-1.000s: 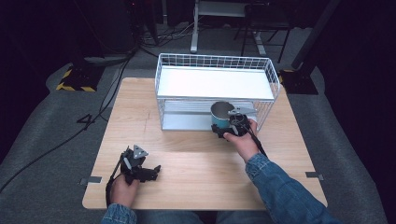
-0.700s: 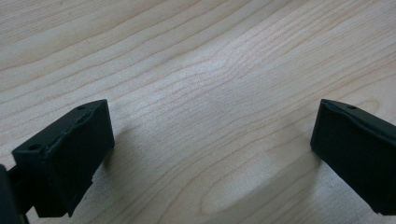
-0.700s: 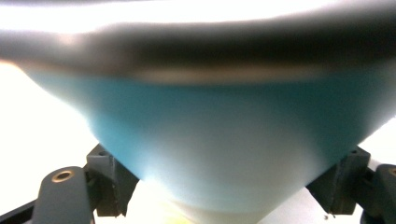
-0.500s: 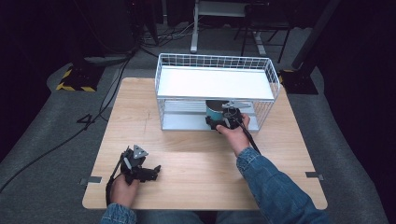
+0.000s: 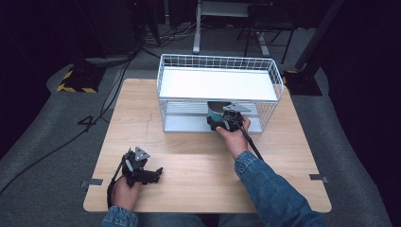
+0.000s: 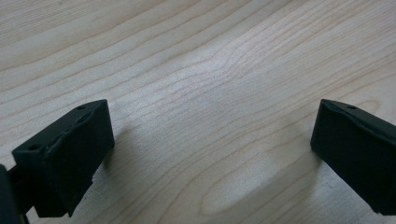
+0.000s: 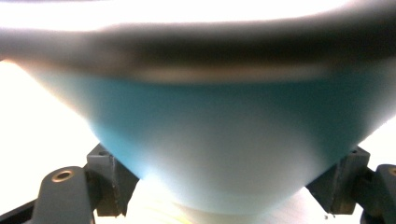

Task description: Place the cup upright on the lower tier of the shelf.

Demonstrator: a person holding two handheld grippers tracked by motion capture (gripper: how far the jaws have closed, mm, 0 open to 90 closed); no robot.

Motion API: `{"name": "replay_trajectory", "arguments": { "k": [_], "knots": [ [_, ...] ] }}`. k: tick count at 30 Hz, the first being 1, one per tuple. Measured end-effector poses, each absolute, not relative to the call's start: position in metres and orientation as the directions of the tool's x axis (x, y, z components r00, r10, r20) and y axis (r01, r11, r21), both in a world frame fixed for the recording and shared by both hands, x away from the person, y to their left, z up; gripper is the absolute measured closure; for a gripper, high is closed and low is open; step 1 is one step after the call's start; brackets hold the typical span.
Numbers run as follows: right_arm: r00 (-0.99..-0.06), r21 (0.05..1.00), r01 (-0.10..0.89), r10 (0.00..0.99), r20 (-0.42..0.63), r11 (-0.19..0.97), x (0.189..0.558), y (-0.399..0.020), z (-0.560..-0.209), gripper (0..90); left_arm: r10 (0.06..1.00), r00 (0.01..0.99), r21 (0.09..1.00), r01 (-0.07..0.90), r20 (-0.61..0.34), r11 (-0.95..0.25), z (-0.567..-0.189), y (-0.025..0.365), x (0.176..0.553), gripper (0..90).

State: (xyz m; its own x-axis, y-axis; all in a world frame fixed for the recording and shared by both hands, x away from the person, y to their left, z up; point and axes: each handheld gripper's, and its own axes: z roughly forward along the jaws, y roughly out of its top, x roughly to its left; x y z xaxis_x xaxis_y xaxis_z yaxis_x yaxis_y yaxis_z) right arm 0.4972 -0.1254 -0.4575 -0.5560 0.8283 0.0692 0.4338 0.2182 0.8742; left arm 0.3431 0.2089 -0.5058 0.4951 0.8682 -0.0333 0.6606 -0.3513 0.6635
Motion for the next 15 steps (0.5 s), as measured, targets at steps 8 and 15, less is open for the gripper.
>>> {"name": "replay_trajectory", "arguments": {
  "k": [8,15],
  "knots": [
    [-0.544,0.873,0.431,0.837,0.05,0.228,0.507,-0.124,-0.467,22.4,0.868,0.495,0.664,0.66,-0.033,-0.351,-0.506,0.209,0.343,0.0],
    [-0.534,0.878,0.418,0.845,0.031,0.232,0.52,-0.123,-0.475,22.4,0.868,0.495,0.664,0.66,-0.034,-0.351,-0.506,0.209,0.343,0.0]
  ]
}}
